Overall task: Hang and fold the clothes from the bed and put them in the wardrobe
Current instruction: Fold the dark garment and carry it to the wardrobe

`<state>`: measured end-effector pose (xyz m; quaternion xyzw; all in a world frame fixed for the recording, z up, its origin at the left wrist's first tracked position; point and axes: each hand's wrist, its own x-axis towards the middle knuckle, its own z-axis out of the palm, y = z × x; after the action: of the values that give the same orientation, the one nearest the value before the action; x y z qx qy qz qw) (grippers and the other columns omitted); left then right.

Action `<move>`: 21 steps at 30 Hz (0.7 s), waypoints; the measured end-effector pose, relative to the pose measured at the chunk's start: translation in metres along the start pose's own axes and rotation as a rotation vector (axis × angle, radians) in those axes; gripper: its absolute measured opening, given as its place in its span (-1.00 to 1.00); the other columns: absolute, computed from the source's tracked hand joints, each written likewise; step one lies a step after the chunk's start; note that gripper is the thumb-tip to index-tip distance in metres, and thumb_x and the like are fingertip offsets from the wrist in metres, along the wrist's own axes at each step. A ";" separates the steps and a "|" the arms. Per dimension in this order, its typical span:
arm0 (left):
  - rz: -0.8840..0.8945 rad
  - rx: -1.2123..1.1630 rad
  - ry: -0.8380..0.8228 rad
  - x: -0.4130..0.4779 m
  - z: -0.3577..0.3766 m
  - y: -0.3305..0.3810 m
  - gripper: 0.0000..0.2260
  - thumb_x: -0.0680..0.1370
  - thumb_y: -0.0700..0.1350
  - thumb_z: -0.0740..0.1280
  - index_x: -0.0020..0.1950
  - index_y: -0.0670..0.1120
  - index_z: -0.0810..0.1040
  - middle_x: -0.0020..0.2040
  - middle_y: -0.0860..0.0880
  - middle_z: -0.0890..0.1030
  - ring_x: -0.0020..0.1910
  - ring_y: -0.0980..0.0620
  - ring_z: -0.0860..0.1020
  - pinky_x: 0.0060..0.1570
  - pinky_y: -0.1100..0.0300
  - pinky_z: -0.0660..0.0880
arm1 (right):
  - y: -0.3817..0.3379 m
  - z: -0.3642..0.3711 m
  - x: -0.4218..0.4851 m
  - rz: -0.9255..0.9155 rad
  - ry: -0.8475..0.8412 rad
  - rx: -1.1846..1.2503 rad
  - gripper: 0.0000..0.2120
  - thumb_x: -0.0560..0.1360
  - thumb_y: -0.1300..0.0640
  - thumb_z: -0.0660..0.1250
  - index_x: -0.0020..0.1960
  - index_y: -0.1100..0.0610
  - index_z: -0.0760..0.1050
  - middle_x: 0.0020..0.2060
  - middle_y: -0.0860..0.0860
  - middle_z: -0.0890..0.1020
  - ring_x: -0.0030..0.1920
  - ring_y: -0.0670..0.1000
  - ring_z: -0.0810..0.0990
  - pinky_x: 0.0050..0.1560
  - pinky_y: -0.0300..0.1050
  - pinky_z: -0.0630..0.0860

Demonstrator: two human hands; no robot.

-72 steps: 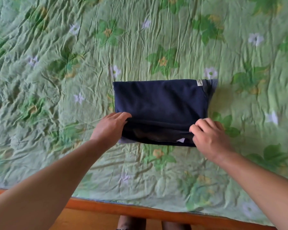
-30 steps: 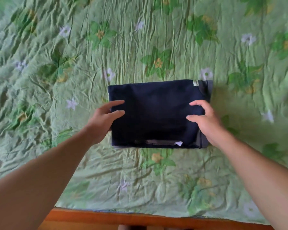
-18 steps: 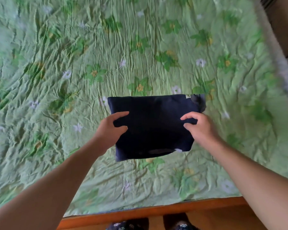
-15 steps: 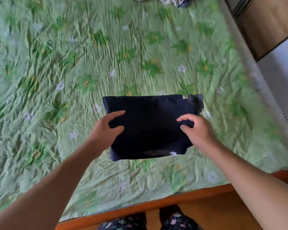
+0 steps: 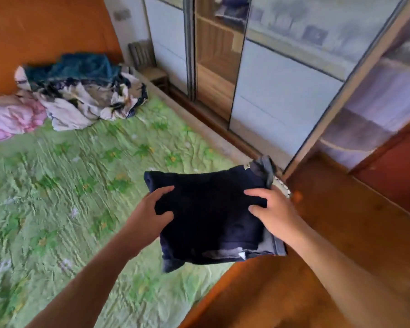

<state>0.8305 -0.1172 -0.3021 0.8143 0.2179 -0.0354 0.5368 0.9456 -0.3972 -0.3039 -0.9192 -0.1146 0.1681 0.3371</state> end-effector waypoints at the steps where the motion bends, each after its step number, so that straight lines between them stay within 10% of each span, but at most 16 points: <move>1: 0.011 -0.003 -0.018 0.002 0.018 0.020 -0.49 0.53 -0.26 0.36 0.37 0.22 0.49 0.14 0.05 0.60 -0.07 0.11 0.62 -0.20 0.22 0.58 | 0.013 -0.023 -0.007 0.007 0.028 0.021 -0.62 0.52 0.13 0.42 0.27 -0.20 0.59 0.19 -0.05 0.54 0.21 0.00 0.55 0.22 -0.14 0.43; 8: 0.101 -0.038 -0.153 0.008 0.179 0.152 -0.50 0.50 -0.31 0.34 0.29 0.22 0.54 0.04 -0.06 0.66 -0.11 -0.17 0.67 -0.17 -0.19 0.62 | 0.123 -0.183 -0.057 0.079 0.169 0.168 -0.63 0.56 0.17 0.37 0.28 -0.20 0.56 0.17 -0.07 0.52 -0.14 -0.21 0.55 -0.17 -0.36 0.38; 12: 0.130 -0.032 -0.211 0.009 0.262 0.218 -0.51 0.51 -0.33 0.33 0.28 0.20 0.54 0.01 -0.05 0.66 -0.08 -0.25 0.65 -0.19 -0.24 0.60 | 0.179 -0.264 -0.075 0.113 0.229 0.235 -0.64 0.57 0.24 0.36 0.28 -0.10 0.57 -0.26 -0.14 0.46 -0.48 -0.25 0.50 -0.46 -0.40 0.35; 16: 0.102 -0.067 -0.244 0.022 0.314 0.266 -0.52 0.54 -0.35 0.31 0.29 0.18 0.53 0.01 -0.05 0.66 -0.21 -0.10 0.68 -0.29 -0.06 0.60 | 0.219 -0.320 -0.070 0.155 0.254 0.246 -0.64 0.57 0.20 0.37 0.29 -0.13 0.56 -0.20 -0.05 0.66 -0.29 -0.06 0.65 -0.22 -0.08 0.57; 18: 0.086 -0.097 -0.251 0.033 0.331 0.284 -0.53 0.55 -0.36 0.29 0.29 0.16 0.53 0.03 -0.07 0.66 -0.27 -0.01 0.67 -0.32 0.05 0.60 | 0.235 -0.338 -0.054 0.155 0.246 0.253 -0.66 0.56 0.15 0.37 0.26 -0.18 0.57 -0.25 0.04 0.66 -0.43 -0.18 0.54 -0.34 -0.23 0.47; 21: 0.075 -0.131 -0.245 0.058 0.352 0.307 -0.53 0.56 -0.38 0.29 0.28 0.15 0.53 0.04 -0.09 0.64 -0.26 0.00 0.68 -0.34 0.08 0.59 | 0.255 -0.361 -0.016 0.130 0.291 0.187 -0.64 0.48 -0.02 0.37 0.23 -0.34 0.54 0.02 -0.15 0.66 -0.09 -0.23 0.63 -0.06 -0.28 0.58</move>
<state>1.0659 -0.5129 -0.2038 0.7746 0.1220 -0.1004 0.6124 1.0949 -0.8029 -0.2097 -0.9039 0.0113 0.0645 0.4228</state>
